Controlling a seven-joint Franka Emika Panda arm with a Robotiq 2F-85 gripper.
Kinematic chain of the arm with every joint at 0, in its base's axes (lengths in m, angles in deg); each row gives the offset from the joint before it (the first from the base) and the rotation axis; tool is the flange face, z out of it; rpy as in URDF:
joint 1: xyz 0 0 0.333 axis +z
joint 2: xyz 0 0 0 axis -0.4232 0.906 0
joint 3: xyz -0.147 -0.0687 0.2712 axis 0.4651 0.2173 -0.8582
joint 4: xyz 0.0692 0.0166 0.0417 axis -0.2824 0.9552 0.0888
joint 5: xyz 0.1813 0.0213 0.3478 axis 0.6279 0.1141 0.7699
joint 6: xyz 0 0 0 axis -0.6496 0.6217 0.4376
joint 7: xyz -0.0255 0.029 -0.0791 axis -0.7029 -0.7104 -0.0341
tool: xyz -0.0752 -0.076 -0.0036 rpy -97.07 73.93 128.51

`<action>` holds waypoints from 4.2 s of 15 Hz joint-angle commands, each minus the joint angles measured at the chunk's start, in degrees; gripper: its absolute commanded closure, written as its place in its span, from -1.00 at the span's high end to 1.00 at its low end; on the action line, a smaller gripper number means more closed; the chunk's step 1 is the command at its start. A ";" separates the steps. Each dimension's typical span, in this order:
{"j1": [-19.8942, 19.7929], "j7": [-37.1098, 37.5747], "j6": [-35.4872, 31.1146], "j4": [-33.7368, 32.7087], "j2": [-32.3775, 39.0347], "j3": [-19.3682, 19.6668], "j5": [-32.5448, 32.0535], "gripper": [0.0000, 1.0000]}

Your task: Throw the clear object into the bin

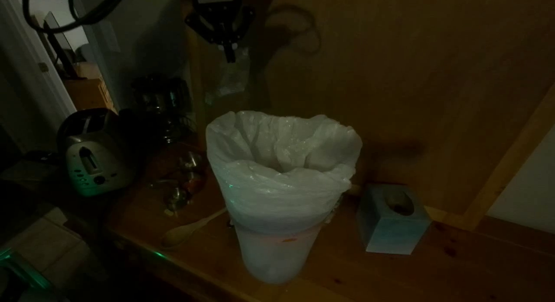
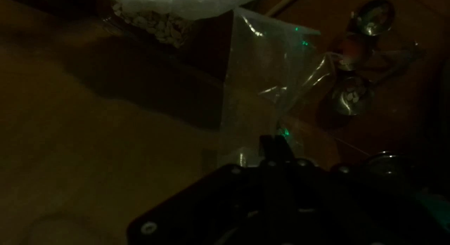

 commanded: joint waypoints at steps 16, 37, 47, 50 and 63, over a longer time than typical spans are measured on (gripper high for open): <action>-9.78 14.55 -1.45 -18.98 14.87 2.61 -6.80 -0.99; -12.55 15.86 -3.24 -10.30 11.58 3.90 -8.42 0.50; -7.06 -4.03 -1.38 -0.37 -1.88 2.07 -0.43 1.00; -3.52 -6.73 -1.96 5.19 -6.02 0.63 1.02 1.00; 5.04 -3.09 -9.59 16.66 -10.05 -5.16 -0.03 1.00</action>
